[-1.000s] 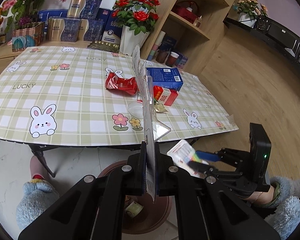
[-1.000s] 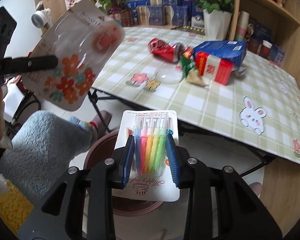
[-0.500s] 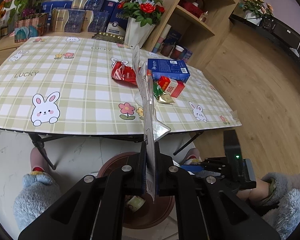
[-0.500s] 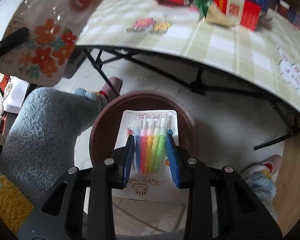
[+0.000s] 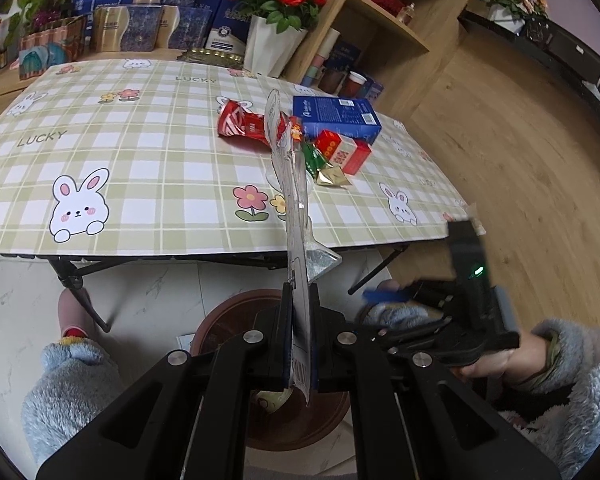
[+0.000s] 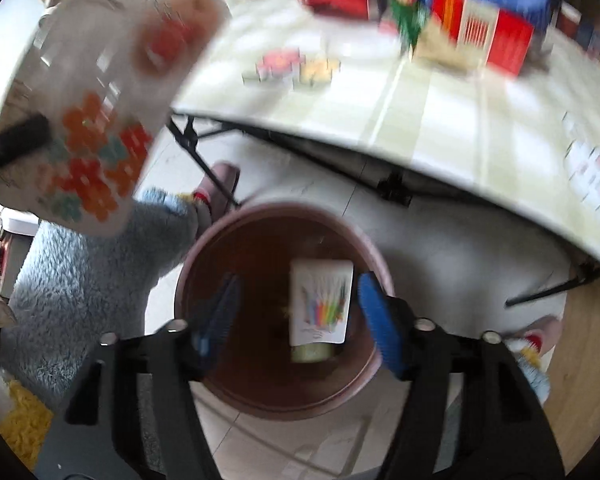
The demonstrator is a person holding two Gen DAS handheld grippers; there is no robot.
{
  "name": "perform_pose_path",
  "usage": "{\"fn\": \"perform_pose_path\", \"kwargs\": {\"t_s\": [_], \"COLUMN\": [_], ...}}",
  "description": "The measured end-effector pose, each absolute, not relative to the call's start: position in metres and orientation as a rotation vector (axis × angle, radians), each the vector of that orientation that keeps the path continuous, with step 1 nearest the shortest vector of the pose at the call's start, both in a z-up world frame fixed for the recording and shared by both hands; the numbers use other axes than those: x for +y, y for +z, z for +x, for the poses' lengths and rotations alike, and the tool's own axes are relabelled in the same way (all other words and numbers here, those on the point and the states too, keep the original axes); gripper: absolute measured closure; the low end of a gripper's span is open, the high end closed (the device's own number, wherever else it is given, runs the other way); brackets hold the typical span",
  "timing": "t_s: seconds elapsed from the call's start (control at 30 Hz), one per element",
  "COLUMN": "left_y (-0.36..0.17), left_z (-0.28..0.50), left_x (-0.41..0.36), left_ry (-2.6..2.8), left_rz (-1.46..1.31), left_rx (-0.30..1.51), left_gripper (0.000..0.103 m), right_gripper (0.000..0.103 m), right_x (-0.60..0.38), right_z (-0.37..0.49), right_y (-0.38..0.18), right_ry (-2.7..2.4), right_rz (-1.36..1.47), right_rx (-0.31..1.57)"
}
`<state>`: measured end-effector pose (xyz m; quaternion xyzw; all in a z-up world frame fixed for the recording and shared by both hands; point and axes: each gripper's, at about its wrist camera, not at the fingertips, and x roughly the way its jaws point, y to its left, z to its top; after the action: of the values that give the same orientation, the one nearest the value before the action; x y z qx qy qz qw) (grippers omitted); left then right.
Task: Collect trash
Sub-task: 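Carry the pen pack over the bin and open the right gripper, then lower the white card over the bin and open the left gripper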
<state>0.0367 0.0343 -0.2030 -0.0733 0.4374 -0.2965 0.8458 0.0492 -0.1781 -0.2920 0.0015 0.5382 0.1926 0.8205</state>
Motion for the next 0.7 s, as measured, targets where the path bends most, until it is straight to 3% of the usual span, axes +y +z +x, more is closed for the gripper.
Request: {"fn": "perform_pose_path", "kwargs": {"t_s": [0.17, 0.47, 0.7], "left_y": [-0.205, -0.211, -0.226], "left_z": [0.034, 0.029, 0.028], "left_x": [0.027, 0.016, 0.01], "left_ry": [-0.643, -0.664, -0.673], "left_rz": [-0.116, -0.083, -0.08], "left_rx": [0.947, 0.991, 1.068], "left_gripper": [0.096, 0.096, 0.096], "right_gripper": [0.015, 0.006, 0.006], "right_x": [-0.187, -0.227, -0.252], "right_z": [0.043, 0.029, 0.025], "right_y": [-0.253, -0.192, -0.163], "right_ry": [0.352, 0.2, 0.105], "right_rz": [-0.05, -0.032, 0.017], "right_rx": [1.011, 0.786, 0.69]}}
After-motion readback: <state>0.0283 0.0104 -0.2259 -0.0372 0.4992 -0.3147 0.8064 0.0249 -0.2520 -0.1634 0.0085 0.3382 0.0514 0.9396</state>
